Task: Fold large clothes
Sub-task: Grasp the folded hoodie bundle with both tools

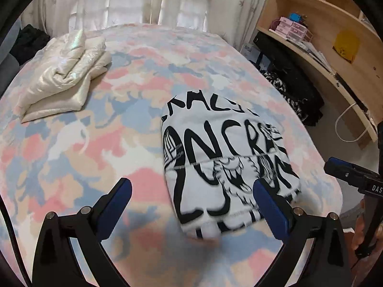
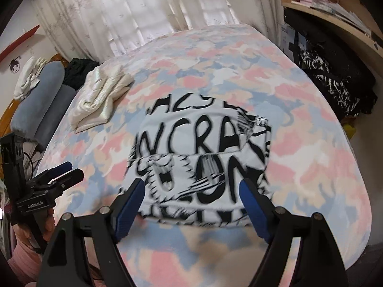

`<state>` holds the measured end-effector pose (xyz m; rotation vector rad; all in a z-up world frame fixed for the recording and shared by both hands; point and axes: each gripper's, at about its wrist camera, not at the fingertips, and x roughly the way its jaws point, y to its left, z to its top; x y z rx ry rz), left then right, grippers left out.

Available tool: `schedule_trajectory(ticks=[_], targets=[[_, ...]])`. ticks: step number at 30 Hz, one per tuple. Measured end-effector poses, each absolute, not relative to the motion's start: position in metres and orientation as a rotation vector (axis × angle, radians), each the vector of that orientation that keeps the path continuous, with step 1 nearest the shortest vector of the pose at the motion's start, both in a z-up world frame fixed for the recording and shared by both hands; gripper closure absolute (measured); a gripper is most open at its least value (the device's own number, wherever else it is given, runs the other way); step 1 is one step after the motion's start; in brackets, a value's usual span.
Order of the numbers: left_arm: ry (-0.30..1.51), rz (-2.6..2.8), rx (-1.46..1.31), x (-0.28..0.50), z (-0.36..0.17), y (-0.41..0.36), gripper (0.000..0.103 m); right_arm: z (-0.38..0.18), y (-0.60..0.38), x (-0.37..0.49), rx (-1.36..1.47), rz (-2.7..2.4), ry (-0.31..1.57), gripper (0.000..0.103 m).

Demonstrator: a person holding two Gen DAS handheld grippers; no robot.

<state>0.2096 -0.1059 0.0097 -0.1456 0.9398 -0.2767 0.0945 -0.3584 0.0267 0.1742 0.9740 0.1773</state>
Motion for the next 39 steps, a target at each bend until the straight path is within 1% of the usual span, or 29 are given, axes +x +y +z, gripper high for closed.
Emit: schedule_trajectory(ticks=[8,19,23,28,35,39], targets=[[1.049,-0.313,-0.220,0.268,-0.043,-0.119,0.003,-0.029,-0.420,0.149,0.303,0.163,1.062,0.022],[1.179,-0.316,-0.302,0.298,-0.105,-0.119,0.003,-0.100,-0.455,0.181,0.465,0.196,1.170,0.022],[1.209,-0.326,-0.329,0.302,-0.121,-0.118,0.003,-0.115,-0.458,0.185,0.488,0.208,1.203,0.022],[1.203,-0.359,-0.358,0.305,-0.131,-0.121,0.002,-0.126,-0.459,0.187,0.514,0.253,1.223,0.022],[1.204,-0.416,-0.340,0.314,-0.139,-0.133,0.001,-0.140,-0.458,0.195,0.545,0.298,1.216,0.021],[1.226,-0.486,-0.330,0.324,-0.145,-0.140,0.001,-0.145,-0.455,0.204,0.557,0.342,1.204,0.019]])
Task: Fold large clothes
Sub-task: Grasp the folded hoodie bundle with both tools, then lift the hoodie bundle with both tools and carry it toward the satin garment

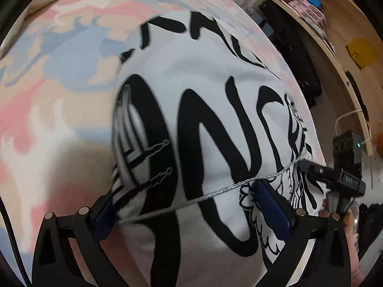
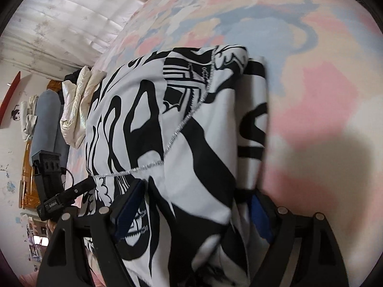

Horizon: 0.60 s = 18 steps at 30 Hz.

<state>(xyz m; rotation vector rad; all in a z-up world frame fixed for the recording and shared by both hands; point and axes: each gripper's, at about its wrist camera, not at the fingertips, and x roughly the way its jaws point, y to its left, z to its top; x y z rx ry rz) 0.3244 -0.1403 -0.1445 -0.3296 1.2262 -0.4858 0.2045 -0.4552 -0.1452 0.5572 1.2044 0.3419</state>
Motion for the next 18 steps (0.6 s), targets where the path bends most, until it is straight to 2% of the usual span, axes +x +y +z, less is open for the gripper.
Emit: schedule_trajectory(ticks=[8,10,11,12,13,14,16,18], targets=[[1.243,-0.566,-0.385,0.341,-0.156,-0.142,0.001,-0.155,-0.452,0.226,0.615,0.407,1.152,0.021],[1.237,-0.545,-0.392,0.340,-0.155,-0.144,0.001,-0.153,-0.448,0.226,0.600,0.404,1.137,0.032],[1.230,-0.535,-0.394,0.337,-0.154,-0.142,0.003,-0.151,-0.447,0.224,0.596,0.409,1.131,0.043],[1.218,-0.515,-0.391,0.333,-0.150,-0.139,0.010,-0.147,-0.444,0.222,0.593,0.409,1.124,0.054],[1.191,-0.486,-0.368,0.328,-0.142,-0.140,0.016,-0.141,-0.441,0.218,0.580,0.404,1.109,0.060],[1.176,-0.473,-0.354,0.325,-0.137,-0.140,0.026,-0.133,-0.435,0.214,0.547,0.393,1.095,0.067],[1.128,-0.446,-0.334,0.314,-0.119,-0.138,0.044,-0.117,-0.423,0.207,0.489,0.372,1.072,0.072],[1.101,-0.443,-0.312,0.303,-0.105,-0.136,0.050,-0.098,-0.411,0.197,0.449,0.366,1.049,0.076]])
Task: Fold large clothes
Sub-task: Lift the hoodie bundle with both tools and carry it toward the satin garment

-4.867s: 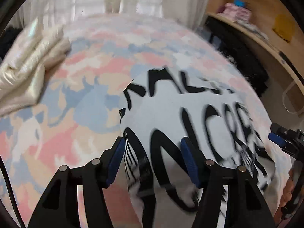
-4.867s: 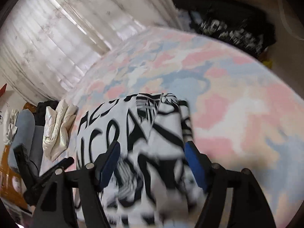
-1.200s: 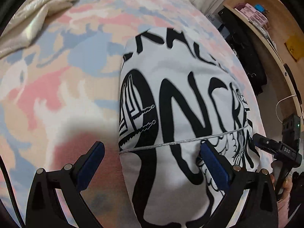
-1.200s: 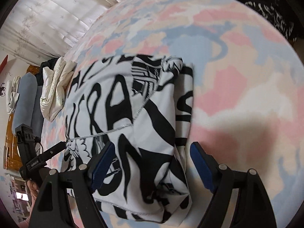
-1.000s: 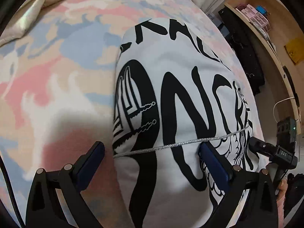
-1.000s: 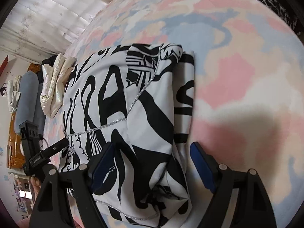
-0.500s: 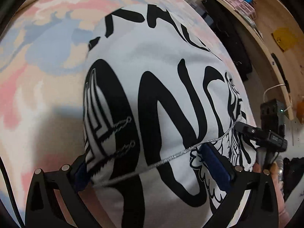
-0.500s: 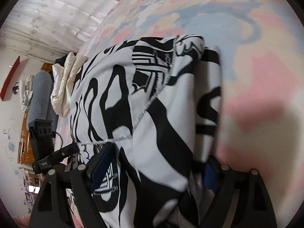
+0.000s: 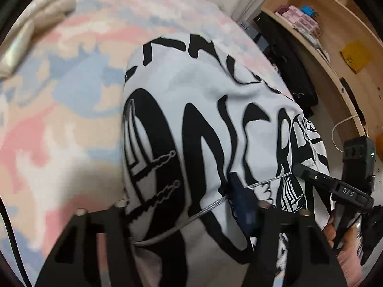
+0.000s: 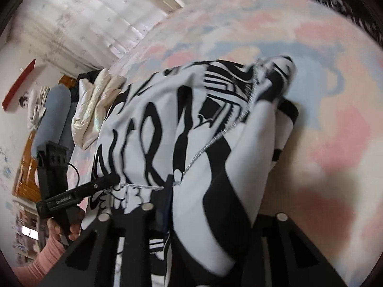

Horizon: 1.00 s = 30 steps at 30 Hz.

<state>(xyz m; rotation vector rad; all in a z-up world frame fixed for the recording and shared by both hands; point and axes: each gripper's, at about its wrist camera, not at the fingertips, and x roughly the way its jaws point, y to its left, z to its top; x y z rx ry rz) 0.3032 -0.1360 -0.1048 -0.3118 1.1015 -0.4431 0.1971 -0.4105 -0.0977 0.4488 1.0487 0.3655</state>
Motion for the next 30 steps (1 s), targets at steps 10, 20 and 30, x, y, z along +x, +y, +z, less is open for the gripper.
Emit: schedule_trajectory(ticks=[10,20,30], targets=[[0.988,-0.344,-0.199,0.198,-0.035,-0.063,0.051,-0.038,-0.330,0.132,0.350,0.443,1.012,0.078],[0.964,-0.199,-0.186,0.173,-0.018,-0.050,0.051,-0.030,-0.216,0.095,0.341,0.592,1.014,0.078],[0.933,-0.127,-0.196,0.174,-0.025,-0.017,0.051,-0.023,-0.127,0.114,0.340,0.685,1.009,0.078]])
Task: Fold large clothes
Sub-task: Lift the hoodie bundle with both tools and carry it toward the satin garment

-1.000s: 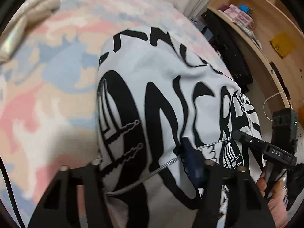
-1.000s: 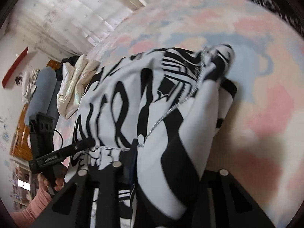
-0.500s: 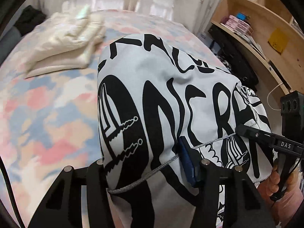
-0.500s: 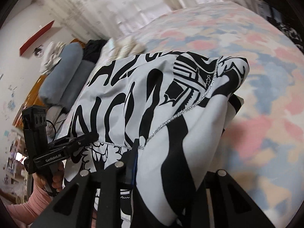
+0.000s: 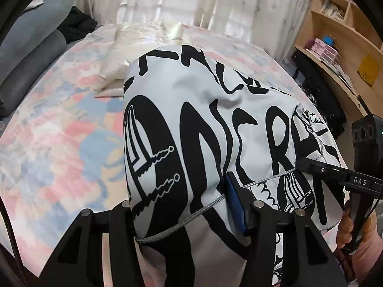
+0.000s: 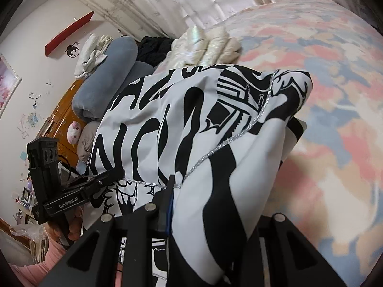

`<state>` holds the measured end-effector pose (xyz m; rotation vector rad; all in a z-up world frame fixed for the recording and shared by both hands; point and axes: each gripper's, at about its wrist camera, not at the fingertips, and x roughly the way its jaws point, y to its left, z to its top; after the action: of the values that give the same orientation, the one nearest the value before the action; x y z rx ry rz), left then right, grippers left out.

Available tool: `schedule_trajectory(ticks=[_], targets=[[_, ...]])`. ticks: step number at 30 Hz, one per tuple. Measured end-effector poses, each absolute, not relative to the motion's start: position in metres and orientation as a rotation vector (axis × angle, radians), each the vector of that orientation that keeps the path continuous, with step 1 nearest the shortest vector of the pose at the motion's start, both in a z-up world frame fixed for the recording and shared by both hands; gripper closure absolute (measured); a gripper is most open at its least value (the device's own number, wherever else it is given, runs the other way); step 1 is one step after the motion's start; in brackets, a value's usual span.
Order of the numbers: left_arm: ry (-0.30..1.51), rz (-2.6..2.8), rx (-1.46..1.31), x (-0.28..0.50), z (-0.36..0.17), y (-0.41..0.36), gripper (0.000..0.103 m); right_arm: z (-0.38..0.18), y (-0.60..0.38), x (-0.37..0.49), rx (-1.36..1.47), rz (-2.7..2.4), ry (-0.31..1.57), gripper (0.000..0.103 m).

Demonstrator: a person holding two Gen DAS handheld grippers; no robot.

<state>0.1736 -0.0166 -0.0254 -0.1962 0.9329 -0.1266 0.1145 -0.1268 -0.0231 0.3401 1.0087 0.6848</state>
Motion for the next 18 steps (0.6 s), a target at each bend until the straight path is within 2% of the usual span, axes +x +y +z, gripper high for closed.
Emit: schedule_trajectory(ticks=[2,12,18], targets=[[0.929,-0.121,-0.193,0.182,-0.022,-0.024,0.051,-0.021,-0.114,0.124,0.342,0.692,1.008,0.078],[0.914,-0.108,-0.201,0.249,-0.013,0.035,0.052,-0.014,-0.063,0.196,0.347,0.708,1.022,0.078],[0.879,-0.102,-0.193,0.299,0.010,0.066,0.052,0.002,-0.038,0.244,0.345,0.731,0.989,0.078]])
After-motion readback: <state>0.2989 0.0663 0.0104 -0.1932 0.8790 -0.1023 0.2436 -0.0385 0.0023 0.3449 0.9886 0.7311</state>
